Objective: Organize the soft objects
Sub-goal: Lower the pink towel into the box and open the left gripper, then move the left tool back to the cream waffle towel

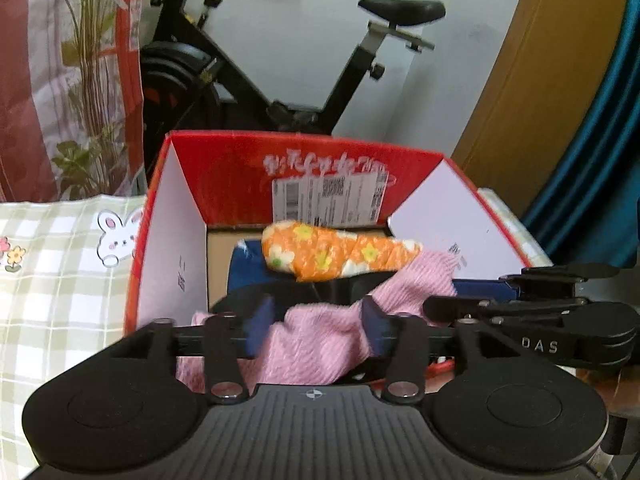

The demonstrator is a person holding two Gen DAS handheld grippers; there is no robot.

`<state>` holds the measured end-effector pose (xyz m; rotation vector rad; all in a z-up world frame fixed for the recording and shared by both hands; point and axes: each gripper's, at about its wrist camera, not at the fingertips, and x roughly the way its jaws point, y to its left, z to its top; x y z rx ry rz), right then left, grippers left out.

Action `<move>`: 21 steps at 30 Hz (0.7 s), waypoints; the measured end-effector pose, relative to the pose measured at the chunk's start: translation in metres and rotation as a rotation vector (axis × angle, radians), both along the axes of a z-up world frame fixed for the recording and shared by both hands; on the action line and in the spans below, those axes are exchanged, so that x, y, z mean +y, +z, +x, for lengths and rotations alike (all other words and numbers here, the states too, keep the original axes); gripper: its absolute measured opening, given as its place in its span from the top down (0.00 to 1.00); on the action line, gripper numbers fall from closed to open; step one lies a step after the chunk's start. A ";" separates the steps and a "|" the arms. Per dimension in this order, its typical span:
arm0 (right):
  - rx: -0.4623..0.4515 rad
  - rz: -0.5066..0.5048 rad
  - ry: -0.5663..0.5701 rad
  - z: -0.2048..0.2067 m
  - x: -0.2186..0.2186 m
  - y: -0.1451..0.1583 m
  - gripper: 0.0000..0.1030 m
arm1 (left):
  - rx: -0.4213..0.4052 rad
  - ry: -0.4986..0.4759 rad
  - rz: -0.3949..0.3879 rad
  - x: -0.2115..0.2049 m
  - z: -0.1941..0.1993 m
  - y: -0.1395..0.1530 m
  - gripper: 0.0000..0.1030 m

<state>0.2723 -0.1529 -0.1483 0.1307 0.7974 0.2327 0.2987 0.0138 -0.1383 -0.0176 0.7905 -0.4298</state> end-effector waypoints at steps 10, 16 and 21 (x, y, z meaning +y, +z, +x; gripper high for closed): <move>-0.139 -0.083 0.008 -0.028 -0.002 0.030 0.36 | -0.149 0.003 0.032 0.003 -0.035 0.035 0.10; -0.190 -0.061 -0.002 -0.051 -0.008 0.037 0.04 | -0.195 0.041 0.052 0.012 -0.061 0.046 0.02; -0.217 -0.052 -0.002 -0.072 -0.011 0.036 0.00 | -0.215 0.056 0.065 0.022 -0.085 0.046 0.00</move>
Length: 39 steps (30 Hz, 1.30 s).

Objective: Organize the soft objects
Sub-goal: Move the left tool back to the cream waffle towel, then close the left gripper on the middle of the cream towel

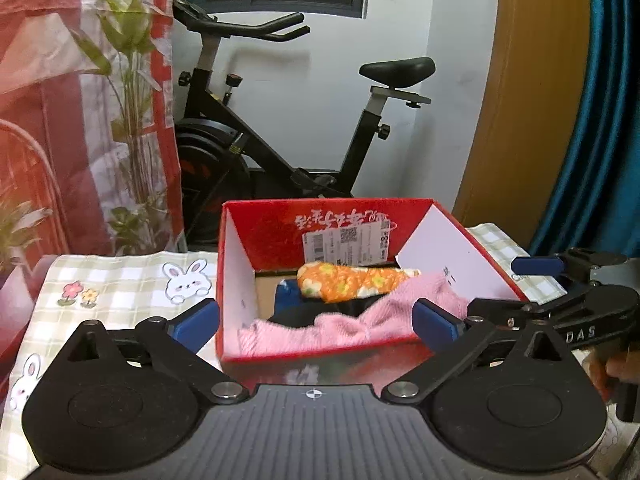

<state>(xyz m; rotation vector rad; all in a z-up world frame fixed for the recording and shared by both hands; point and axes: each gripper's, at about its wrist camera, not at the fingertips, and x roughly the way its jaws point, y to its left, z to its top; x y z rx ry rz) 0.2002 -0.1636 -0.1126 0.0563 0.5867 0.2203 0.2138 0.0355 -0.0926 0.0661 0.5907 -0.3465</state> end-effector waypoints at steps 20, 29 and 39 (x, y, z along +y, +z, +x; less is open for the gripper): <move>0.085 0.059 0.112 -0.106 0.026 -0.056 0.31 | 0.142 -0.023 -0.026 0.036 -0.080 -0.077 0.12; 0.204 0.096 0.126 -0.129 0.039 -0.086 0.56 | 0.225 -0.004 -0.096 0.044 -0.088 -0.106 0.35; 0.248 0.148 0.041 -0.106 0.035 -0.108 0.55 | 0.236 0.025 -0.067 0.037 -0.082 -0.120 0.37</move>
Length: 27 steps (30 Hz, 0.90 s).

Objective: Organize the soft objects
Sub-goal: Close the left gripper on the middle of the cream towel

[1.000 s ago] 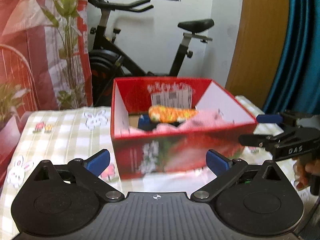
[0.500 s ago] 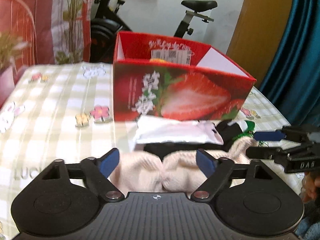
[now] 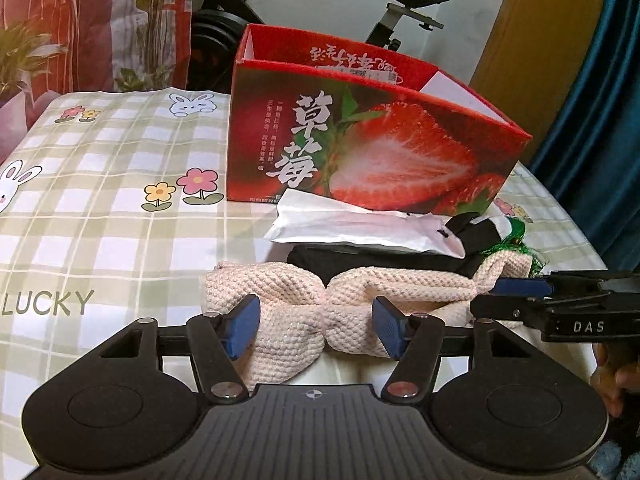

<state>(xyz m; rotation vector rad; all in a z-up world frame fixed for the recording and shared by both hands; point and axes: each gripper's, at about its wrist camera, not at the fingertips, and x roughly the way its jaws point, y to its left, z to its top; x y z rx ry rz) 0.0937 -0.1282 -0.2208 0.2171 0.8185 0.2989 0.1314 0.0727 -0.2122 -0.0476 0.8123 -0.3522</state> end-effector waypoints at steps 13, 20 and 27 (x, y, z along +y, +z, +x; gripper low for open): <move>0.007 0.076 -0.049 0.002 -0.003 -0.008 0.62 | 0.021 0.025 -0.006 -0.004 0.000 0.000 0.55; 0.011 0.087 -0.073 0.004 -0.002 -0.008 0.61 | 0.039 0.051 0.000 -0.009 0.003 -0.009 0.55; -0.017 -0.001 -0.055 0.005 0.012 -0.010 0.64 | 0.032 0.068 0.004 -0.011 0.001 -0.012 0.55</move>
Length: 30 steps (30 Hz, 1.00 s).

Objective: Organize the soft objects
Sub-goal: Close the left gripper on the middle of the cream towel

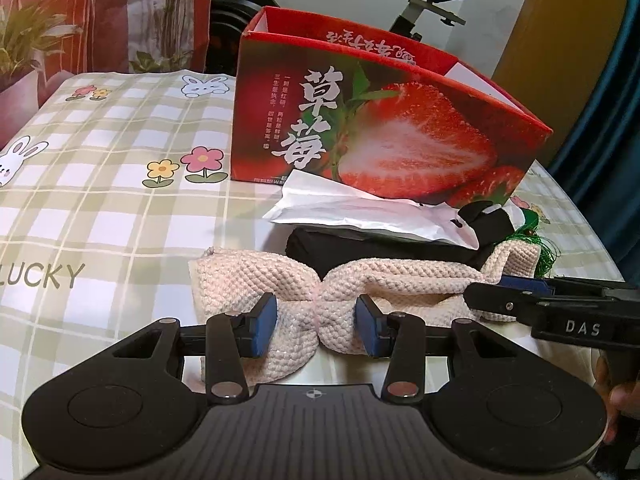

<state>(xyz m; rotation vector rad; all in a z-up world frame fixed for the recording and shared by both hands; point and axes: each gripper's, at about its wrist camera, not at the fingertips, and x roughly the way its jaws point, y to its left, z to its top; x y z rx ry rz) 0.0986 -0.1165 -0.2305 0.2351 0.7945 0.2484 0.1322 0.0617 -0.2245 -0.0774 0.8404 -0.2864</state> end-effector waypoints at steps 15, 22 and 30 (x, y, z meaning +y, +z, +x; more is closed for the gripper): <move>0.007 0.022 0.016 -0.010 0.003 0.000 0.70 | 0.000 -0.007 -0.012 0.000 -0.008 -0.003 0.61; 0.004 0.006 0.017 -0.005 0.005 0.000 0.68 | -0.010 -0.014 0.002 -0.002 -0.008 -0.005 0.61; -0.007 0.027 0.039 -0.013 0.004 0.001 0.73 | -0.025 -0.018 -0.033 0.004 -0.015 -0.001 0.70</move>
